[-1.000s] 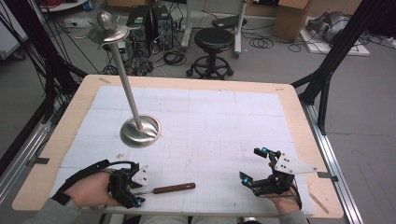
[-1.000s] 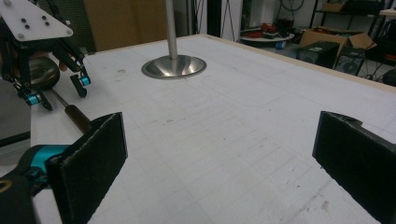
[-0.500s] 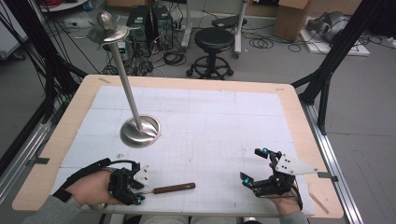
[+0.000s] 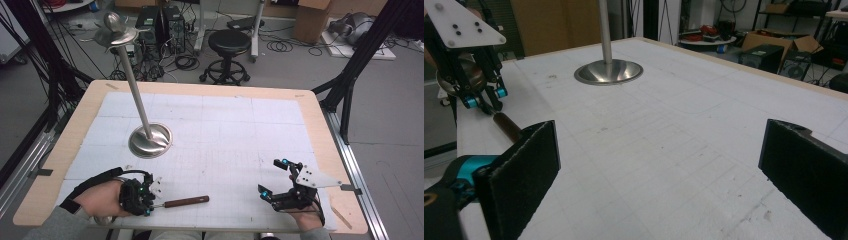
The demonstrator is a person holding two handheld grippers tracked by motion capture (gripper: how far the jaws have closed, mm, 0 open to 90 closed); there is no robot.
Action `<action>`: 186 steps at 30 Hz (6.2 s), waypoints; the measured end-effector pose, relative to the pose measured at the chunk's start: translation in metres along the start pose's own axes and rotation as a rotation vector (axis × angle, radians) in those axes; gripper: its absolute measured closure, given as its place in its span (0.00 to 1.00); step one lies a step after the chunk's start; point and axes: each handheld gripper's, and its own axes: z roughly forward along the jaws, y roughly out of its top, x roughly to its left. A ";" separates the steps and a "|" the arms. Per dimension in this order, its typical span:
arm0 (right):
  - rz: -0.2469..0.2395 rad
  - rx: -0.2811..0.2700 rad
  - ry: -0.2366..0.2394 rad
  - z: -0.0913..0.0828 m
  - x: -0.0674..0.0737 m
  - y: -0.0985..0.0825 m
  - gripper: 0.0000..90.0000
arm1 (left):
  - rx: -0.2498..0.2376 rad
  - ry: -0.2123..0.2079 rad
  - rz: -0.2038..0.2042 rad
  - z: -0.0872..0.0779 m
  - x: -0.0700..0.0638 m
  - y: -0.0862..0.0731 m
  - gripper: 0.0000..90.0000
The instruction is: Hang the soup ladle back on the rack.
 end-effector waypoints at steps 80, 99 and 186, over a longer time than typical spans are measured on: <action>0.017 -0.049 -0.020 0.001 -0.001 0.004 0.02 | -0.975 0.258 -0.303 -0.093 0.010 -0.117 0.94; 0.020 -0.043 -0.019 0.002 0.000 0.004 0.02 | -1.056 0.353 -0.346 -0.133 0.034 -0.131 0.94; 0.002 -0.045 -0.018 -0.002 0.006 0.006 0.02 | -1.114 0.309 -0.471 -0.173 0.111 -0.123 0.94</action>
